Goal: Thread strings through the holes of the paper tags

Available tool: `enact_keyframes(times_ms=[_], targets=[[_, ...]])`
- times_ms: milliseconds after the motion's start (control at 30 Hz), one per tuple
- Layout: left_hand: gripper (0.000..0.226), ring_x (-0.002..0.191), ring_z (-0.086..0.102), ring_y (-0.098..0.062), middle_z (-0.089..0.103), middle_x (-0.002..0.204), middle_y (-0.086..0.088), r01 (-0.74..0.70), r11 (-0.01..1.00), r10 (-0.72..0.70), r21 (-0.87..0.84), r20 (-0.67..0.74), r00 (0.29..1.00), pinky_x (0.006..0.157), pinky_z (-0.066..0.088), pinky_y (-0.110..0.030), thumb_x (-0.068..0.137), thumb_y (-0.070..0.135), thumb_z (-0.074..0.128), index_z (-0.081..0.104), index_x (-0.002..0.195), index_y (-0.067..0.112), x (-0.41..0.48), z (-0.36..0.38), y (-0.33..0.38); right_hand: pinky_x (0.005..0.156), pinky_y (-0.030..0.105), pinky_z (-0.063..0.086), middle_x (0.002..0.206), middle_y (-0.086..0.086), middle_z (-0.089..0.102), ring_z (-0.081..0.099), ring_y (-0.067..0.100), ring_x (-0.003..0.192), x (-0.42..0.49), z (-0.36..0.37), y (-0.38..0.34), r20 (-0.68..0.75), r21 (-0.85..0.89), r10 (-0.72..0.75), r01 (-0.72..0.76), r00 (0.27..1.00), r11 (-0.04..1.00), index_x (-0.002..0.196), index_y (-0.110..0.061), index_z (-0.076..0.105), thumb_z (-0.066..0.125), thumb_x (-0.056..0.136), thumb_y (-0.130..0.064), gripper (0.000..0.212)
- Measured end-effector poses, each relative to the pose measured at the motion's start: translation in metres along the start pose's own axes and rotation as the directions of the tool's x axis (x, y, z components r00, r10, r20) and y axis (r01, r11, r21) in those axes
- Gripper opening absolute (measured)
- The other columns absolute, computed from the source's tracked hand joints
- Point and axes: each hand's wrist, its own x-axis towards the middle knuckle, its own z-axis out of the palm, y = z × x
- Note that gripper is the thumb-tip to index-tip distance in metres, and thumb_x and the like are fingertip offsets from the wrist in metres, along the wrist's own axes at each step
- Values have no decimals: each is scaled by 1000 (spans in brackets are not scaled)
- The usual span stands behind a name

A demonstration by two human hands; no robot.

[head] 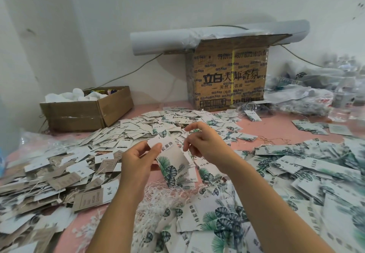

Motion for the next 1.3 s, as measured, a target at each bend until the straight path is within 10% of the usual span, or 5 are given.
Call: enact_keyframes(times_ms=[267,800,967,1200,1300], targets=[[13,63,66,-16,70,68,-5,35,999,-31,-40,98,995,57,55,-34,72,29,71,71,61,23,-6,5,12,50,20,41,62,3,62,49,11,51,0,-4,-8,-45,334,71,-52,996,941,86,-7,51,42,96,-3,14],[39,79,63,-28,69,93,-24,131,990,-143,60,508,850,67,51,-34,61,35,74,71,84,3,-22,21,20,41,17,33,60,2,52,41,9,46,-1,-8,-18,-104,719,87,15,991,695,85,-8,49,40,96,-1,15],[43,72,66,-23,70,87,-22,143,988,-149,48,459,876,56,53,-26,59,36,74,68,82,0,-18,16,21,34,18,28,67,3,49,39,10,46,3,-30,-2,-302,446,353,-196,886,874,85,-12,52,37,92,5,24],[35,67,67,-18,73,82,-14,155,986,-162,55,467,869,52,51,-22,61,34,73,71,82,6,-20,19,21,45,18,31,62,4,50,42,12,52,-1,-16,4,-42,-171,362,-363,931,916,93,4,61,33,87,11,29],[33,66,67,-16,73,80,-11,159,985,-170,63,454,875,51,51,-21,62,33,72,71,82,7,-21,20,22,52,24,44,67,9,60,56,18,59,-2,-6,4,185,13,327,-335,927,942,100,6,61,37,89,11,27]])
